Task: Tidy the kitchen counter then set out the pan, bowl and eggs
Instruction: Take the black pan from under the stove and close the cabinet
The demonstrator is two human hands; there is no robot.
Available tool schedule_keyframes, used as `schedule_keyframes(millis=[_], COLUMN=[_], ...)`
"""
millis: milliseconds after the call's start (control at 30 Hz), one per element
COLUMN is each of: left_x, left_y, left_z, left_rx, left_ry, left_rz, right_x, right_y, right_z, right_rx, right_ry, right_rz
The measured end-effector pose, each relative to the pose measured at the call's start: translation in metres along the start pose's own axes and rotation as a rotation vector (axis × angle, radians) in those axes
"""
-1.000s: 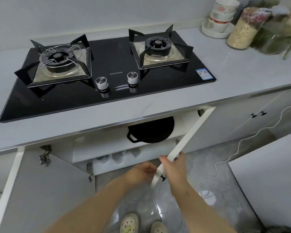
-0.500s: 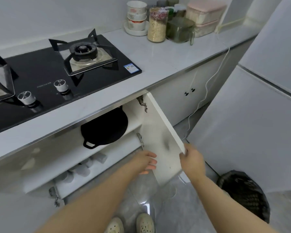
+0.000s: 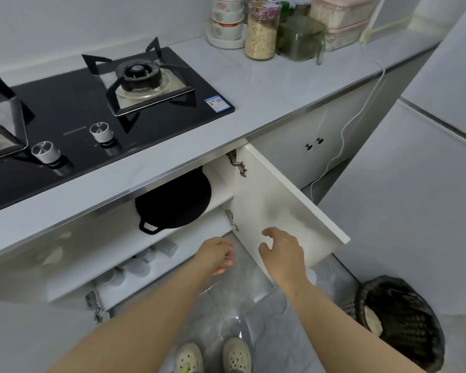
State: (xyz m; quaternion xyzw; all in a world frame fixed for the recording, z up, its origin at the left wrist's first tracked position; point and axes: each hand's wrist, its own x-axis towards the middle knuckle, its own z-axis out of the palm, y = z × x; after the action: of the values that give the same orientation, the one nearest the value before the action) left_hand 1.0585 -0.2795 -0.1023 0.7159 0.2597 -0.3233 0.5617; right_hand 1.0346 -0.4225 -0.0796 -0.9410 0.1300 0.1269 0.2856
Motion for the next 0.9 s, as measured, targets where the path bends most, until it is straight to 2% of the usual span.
schedule_keyframes(millis=[233,433,533,700,800,900], left_x=[0.056,0.137,0.183,0.240,0.268,0.283], left_y=[-0.033,-0.075,-0.089,-0.097,-0.097,-0.089], left_z=[-0.056,-0.102,-0.125,-0.132,-0.129,-0.122], left_rx=[-0.227,-0.506,-0.589,-0.575,-0.673,-0.776], left_ry=[0.129,0.282,0.337,0.274,0.260,0.147], left_rz=[-0.143,-0.286,-0.307,-0.320,-0.340,-0.356], right_x=[0.040,0.086,0.109,0.140,0.153,0.158], right_y=[-0.040,-0.030,-0.029,-0.027,-0.021,-0.012], right_z=[0.090,0.188,0.224,0.261,0.284,0.295], right_rx=[0.379,0.572,0.625,0.575,0.520,0.478], right_ry=[-0.236,-0.317,-0.334,-0.403,-0.430,-0.436], right_rz=[0.210,0.416,0.454,0.441,0.466,0.487])
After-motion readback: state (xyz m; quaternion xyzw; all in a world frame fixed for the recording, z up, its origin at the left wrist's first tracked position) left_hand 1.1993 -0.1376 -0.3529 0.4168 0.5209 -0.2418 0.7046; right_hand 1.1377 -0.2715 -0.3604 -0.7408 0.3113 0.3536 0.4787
